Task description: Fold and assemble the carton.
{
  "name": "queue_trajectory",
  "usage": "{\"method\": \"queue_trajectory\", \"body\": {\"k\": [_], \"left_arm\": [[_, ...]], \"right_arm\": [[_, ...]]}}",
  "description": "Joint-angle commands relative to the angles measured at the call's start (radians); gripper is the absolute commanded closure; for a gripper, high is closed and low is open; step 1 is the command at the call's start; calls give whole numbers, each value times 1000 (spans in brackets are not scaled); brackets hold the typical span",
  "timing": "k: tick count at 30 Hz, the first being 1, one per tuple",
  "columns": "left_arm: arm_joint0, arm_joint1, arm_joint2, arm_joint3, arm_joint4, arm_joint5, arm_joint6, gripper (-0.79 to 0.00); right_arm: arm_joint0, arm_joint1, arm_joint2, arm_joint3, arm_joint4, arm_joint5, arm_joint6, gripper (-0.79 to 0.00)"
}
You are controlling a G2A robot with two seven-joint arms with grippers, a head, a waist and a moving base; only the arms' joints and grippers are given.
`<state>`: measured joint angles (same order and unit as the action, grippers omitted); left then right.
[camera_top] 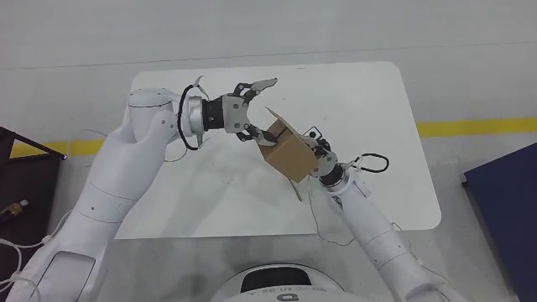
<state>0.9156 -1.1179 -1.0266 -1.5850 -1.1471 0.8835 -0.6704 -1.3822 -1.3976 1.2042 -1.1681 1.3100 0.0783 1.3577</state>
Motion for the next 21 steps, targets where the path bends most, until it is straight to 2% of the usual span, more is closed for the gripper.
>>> {"method": "queue_trajectory", "body": {"k": [1,4,13,21], "left_arm": [[-1,1,1,5,2,0,-4,-785],[-2,1,0,9,3,-3,-9,-785],[5,7,1,2,21,11,-22,-400],[10,13,-7,-15,30,33,-26,-366]], "right_arm": [[2,0,-3,0,-3,2,-2,0],[5,-1,-7,-2,-7,3,-4,0],[10,-3,-12,-1,-9,-8,-15,0],[12,-4,-13,2,-4,-11,-17,0]]}}
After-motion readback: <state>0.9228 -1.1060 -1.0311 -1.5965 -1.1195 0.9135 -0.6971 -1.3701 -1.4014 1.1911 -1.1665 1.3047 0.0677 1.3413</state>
